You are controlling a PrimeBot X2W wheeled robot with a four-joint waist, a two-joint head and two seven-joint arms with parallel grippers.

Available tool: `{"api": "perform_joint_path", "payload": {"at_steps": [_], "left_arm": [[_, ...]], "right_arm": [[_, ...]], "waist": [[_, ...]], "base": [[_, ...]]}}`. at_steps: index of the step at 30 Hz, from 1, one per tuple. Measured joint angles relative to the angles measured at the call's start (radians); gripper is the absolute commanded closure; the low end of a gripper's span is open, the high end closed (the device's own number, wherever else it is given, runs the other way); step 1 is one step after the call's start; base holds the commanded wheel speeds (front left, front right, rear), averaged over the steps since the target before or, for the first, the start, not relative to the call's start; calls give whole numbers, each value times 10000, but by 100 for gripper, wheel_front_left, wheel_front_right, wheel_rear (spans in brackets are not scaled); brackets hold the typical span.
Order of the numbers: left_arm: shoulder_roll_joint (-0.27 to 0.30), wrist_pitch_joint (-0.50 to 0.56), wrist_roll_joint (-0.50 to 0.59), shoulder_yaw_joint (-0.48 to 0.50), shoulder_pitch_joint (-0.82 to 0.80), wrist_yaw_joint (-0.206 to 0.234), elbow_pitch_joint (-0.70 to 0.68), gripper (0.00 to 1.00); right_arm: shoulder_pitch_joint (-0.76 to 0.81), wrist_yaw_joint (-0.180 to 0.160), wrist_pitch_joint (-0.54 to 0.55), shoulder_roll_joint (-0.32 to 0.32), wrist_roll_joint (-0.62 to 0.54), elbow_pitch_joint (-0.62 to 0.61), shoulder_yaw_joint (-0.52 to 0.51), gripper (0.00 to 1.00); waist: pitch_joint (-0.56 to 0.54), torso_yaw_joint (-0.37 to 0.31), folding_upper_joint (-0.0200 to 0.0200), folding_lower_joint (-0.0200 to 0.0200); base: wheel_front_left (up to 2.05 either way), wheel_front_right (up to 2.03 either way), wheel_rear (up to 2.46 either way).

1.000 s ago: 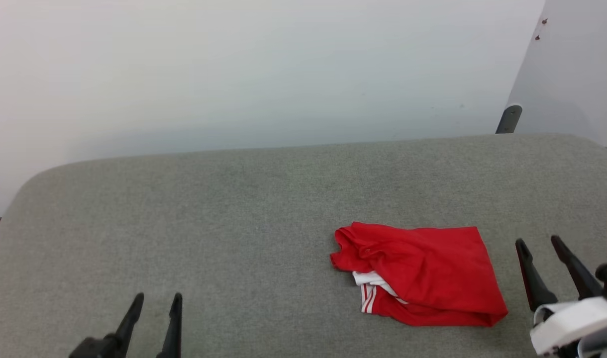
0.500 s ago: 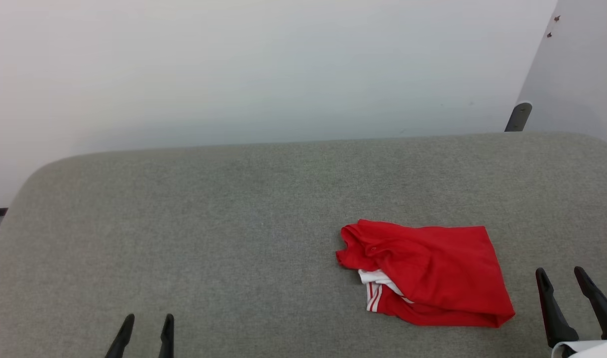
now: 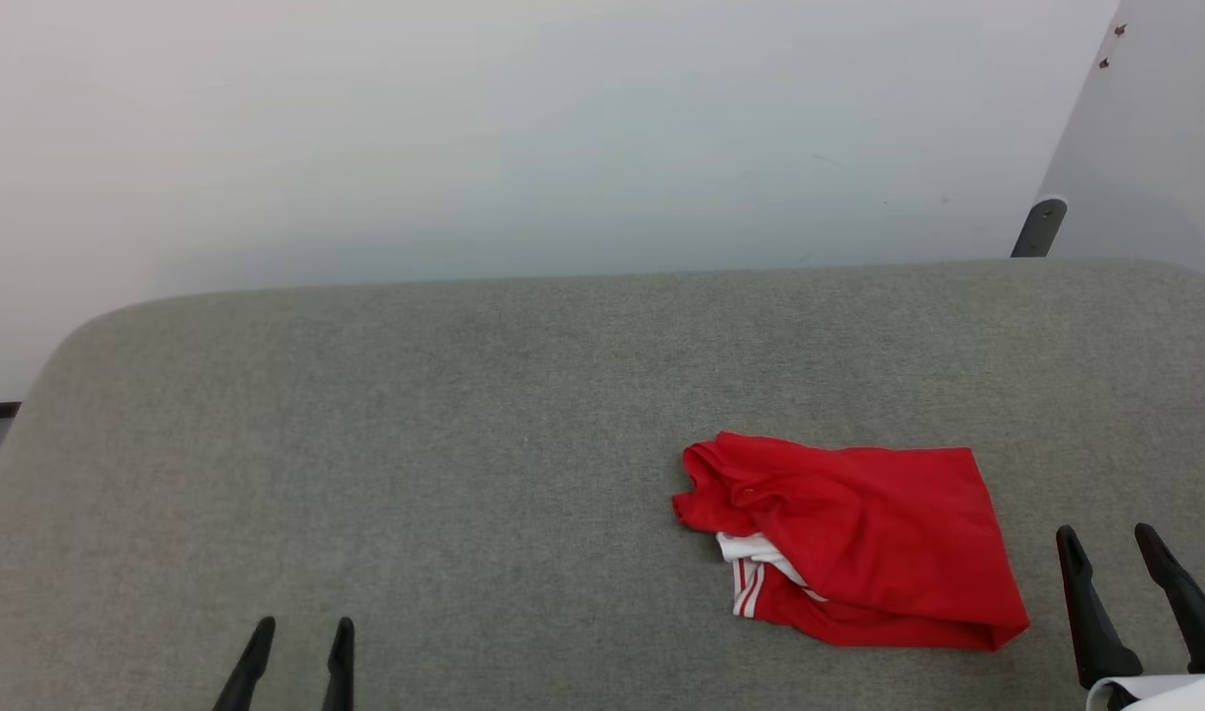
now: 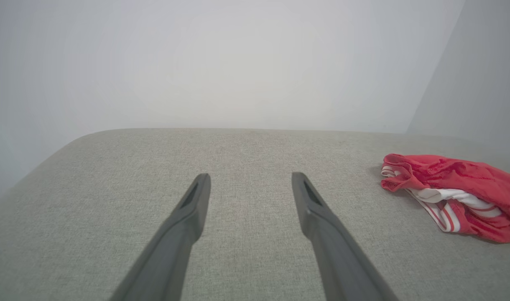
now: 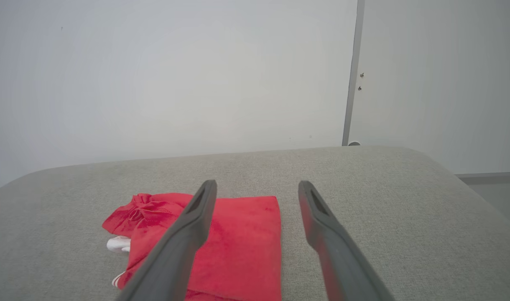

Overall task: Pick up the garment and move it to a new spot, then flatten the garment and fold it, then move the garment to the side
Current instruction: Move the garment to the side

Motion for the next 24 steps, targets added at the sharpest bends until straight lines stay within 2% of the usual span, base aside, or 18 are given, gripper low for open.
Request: {"api": "perform_joint_path", "payload": {"at_steps": [9,13,18,22,24], "left_arm": [[-104,0,17,-128,-109,0,-42,0],[-178,0,10,-267,-255,0,-23,0],[-157,0,-38,-585,-716,0,96,0],[-56,0,-182,-961,-1328,0,270,0],[-35,0,-274,-1114,-1630,0,362,0]], "right_arm": [[-16,0,215,25,65,-86,0,0],[-722,0,1032,-224,211,324,71,0],[-2305,0,3336,-1011,616,1166,468,0],[-3434,0,6115,-1852,1080,2040,1269,0],[-3868,0,7520,-2075,1576,2408,1503,0]], "waist": [[85,79,0,0],[202,73,1,0],[519,66,0,-1],[898,106,0,0],[1088,152,0,0]], "base": [[0,0,0],[0,0,0],[0,0,0],[0,0,0],[0,0,0]]}}
